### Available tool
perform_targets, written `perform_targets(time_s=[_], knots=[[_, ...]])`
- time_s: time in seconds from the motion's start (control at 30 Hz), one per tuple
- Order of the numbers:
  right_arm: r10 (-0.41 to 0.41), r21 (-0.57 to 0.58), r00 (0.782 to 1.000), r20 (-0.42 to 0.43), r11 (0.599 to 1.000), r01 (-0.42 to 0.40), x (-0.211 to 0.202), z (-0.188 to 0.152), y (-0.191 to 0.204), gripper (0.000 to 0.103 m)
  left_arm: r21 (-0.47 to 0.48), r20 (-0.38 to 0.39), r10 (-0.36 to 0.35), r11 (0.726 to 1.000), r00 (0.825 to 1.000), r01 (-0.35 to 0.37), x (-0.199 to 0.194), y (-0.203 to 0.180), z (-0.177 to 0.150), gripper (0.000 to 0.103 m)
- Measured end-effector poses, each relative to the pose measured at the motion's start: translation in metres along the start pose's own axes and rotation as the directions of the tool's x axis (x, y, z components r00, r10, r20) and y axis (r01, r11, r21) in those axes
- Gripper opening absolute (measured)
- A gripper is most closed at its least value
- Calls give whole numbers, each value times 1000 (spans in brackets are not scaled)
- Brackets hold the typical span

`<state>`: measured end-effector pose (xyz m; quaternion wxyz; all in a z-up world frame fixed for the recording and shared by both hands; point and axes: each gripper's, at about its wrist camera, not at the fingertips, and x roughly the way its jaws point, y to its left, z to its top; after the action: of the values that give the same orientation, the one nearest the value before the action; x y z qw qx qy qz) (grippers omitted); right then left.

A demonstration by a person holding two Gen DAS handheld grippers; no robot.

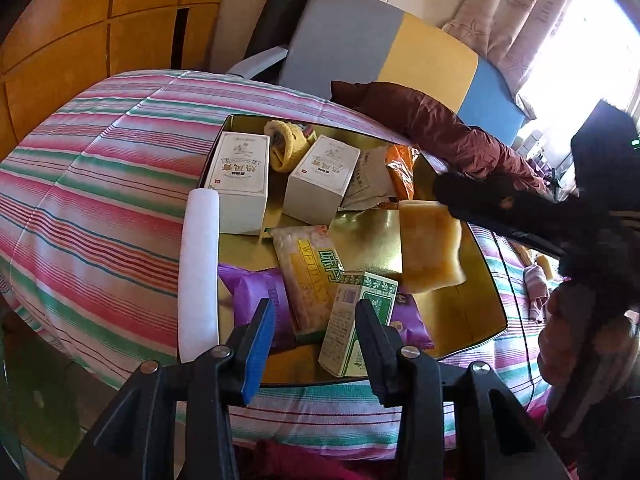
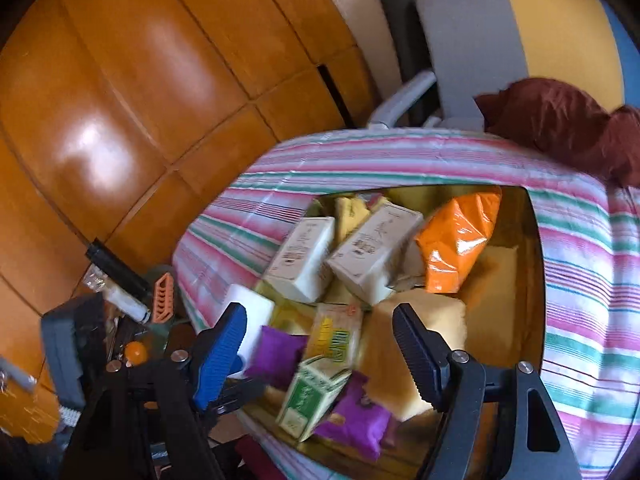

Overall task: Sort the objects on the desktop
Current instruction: 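Carry the green-white box into the tray with left while right drops the sponge there, then withdraw both grippers from the tray toward the remaining pile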

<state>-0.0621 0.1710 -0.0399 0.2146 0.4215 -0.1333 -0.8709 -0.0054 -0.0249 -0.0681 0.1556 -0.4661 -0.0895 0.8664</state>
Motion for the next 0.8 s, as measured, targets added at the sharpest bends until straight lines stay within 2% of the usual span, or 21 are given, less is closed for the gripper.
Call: perform_targets(time_s=[0.1,0.27,0.63,0.8], knots=[[-44,62,999,-28,997,46,-3,-8,-19,76,0,5,1,1000,1000,-1,0,0,1,42],[-83,110,997,-3,990,83,-26,-25,-39,76,20,12,-6,1000,1000,5,0,-6,3,43],[-179,146,983,39,974,171,-65,-41,-59,78,28,-4,-19,999,1000,19,-2,-16,8,46],[-234,180,972,37,958,224,-88,-45,-78,80,80,6,-28,996,1000,28,-4,-32,11,47]])
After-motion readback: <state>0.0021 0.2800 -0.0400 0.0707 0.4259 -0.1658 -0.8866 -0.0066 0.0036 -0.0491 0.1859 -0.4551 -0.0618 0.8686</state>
